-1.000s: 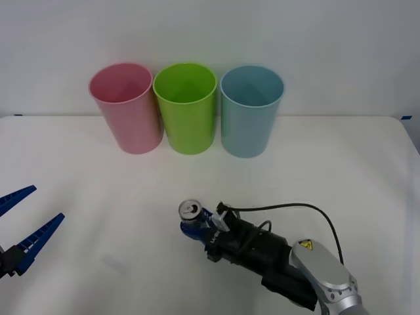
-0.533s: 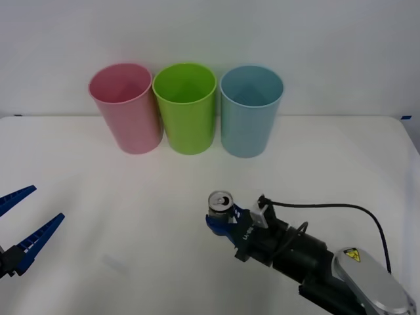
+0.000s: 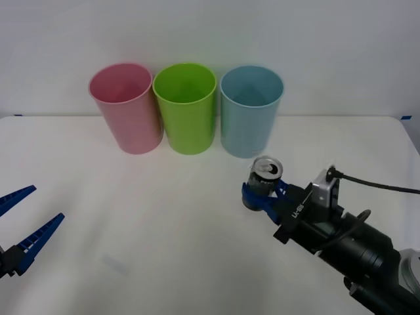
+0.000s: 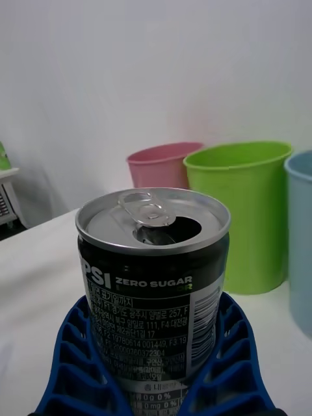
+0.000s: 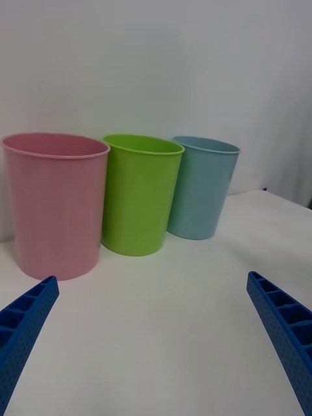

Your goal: Grasp the object on the table and drop it into the matching bin: aluminum can to the light blue bin, PET bottle to the pink bin.

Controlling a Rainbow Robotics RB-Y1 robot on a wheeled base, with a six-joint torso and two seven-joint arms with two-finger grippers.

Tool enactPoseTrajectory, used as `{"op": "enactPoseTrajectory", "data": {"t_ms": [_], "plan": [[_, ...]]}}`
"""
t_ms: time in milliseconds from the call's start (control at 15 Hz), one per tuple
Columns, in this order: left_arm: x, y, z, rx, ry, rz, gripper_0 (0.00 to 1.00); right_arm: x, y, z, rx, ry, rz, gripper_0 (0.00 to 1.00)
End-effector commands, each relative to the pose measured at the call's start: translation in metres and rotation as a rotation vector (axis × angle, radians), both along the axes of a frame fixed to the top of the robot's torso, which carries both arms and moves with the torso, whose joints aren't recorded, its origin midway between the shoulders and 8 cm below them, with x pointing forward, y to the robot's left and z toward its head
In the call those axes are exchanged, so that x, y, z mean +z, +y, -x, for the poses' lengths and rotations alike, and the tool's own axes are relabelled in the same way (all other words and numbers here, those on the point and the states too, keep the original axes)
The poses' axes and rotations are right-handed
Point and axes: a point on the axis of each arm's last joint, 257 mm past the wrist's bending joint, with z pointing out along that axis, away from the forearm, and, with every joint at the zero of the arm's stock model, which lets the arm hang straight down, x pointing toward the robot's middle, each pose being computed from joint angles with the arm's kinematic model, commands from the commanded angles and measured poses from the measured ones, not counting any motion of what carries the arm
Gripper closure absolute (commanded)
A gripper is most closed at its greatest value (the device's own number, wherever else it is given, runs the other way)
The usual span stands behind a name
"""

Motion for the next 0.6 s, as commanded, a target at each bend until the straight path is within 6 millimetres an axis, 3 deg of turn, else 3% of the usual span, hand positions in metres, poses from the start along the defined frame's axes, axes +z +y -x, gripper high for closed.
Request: {"op": "enactPoseTrajectory", "data": {"t_ms": [67,400,600], "plan": [[0.000,0.000,0.000,0.000,0.000,0.000,0.00,0.035,-0.018,-0.006,-0.034,-0.020,-0.054,1.00],[0.000,0.000,0.000,0.000,0.000,0.000,0.00,0.088,-0.041,-0.021,-0.101,-0.066,-0.111,1.00],[0.000,0.000,0.000,0.000,0.000,0.000,0.00,0.114,-0.048,-0.041,-0.125,-0.121,-0.102,1.00]]}}
